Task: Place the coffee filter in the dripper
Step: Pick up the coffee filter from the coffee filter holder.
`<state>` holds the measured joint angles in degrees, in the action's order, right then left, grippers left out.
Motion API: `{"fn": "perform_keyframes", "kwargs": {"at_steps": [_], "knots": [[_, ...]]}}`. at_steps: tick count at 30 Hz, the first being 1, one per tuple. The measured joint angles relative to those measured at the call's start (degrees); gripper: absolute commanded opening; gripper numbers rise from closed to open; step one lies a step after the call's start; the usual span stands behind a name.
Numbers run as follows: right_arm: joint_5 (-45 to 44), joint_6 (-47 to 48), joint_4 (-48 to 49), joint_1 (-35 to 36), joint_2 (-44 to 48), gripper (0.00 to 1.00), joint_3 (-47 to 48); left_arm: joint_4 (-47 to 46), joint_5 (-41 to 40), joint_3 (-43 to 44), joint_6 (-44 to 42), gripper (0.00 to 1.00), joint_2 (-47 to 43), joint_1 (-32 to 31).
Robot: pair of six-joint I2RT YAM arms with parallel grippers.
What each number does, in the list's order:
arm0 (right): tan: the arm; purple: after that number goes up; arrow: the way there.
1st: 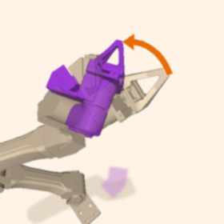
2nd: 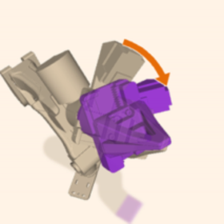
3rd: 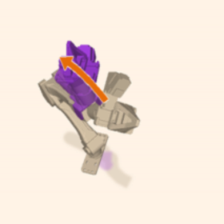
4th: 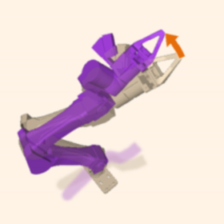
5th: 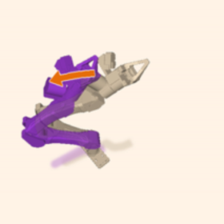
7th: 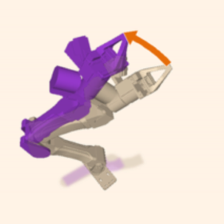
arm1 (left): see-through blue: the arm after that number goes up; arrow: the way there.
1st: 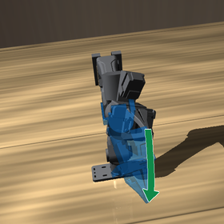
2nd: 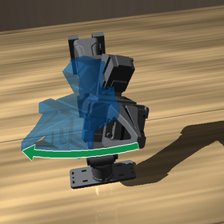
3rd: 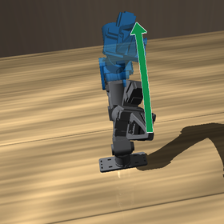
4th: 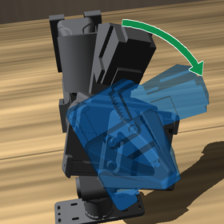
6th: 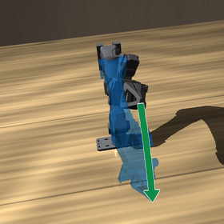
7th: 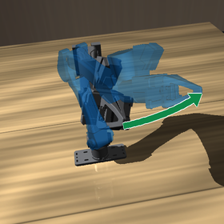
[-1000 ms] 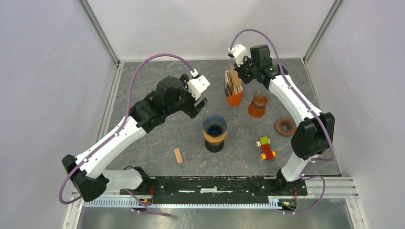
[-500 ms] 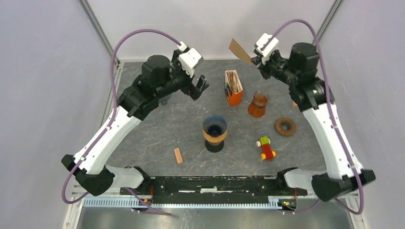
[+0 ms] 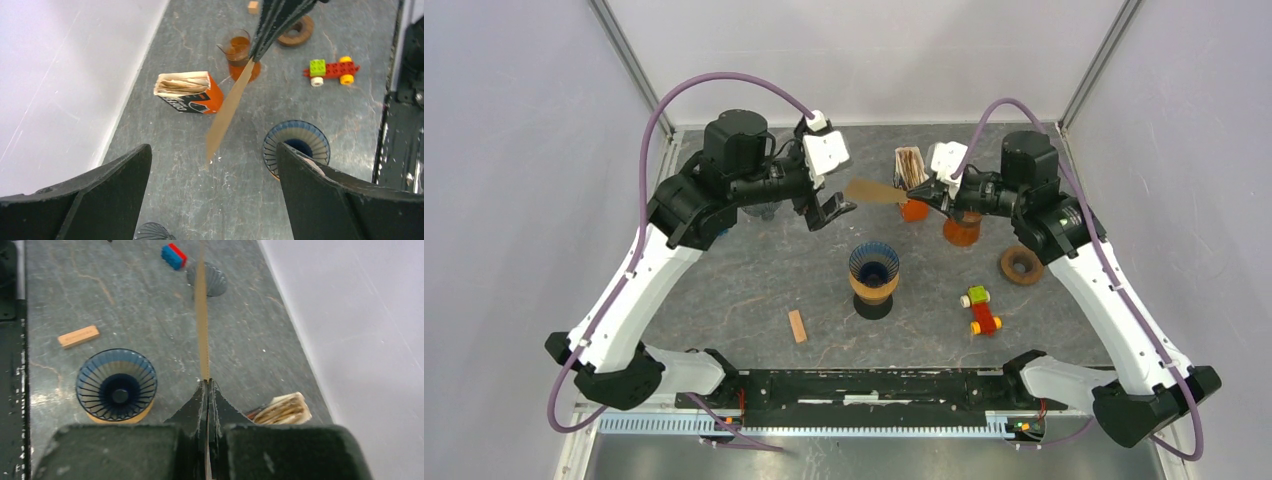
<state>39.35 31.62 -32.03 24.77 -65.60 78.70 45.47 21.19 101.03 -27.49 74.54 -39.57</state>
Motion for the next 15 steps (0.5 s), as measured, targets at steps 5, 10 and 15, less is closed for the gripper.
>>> {"fn": "perform_keyframes", "kwargs": {"at_steps": [5, 10, 15], "knots": [[3.8, 0.7, 0.0, 1.5, 0.3, 0.00, -1.8, 4.6, 3.4, 0.0, -5.4, 1.00, 0.6, -0.3], [6.7, 0.9, 0.2, 2.0, 0.6, 0.00, -2.5, 6.8, 5.0, -1.2, -8.9, 0.93, 2.0, -1.7], [8.1, 0.7, 1.0, 2.0, 0.7, 0.00, -3.2, 6.8, 6.1, -2.9, -9.3, 0.68, 3.1, -2.3]]}}
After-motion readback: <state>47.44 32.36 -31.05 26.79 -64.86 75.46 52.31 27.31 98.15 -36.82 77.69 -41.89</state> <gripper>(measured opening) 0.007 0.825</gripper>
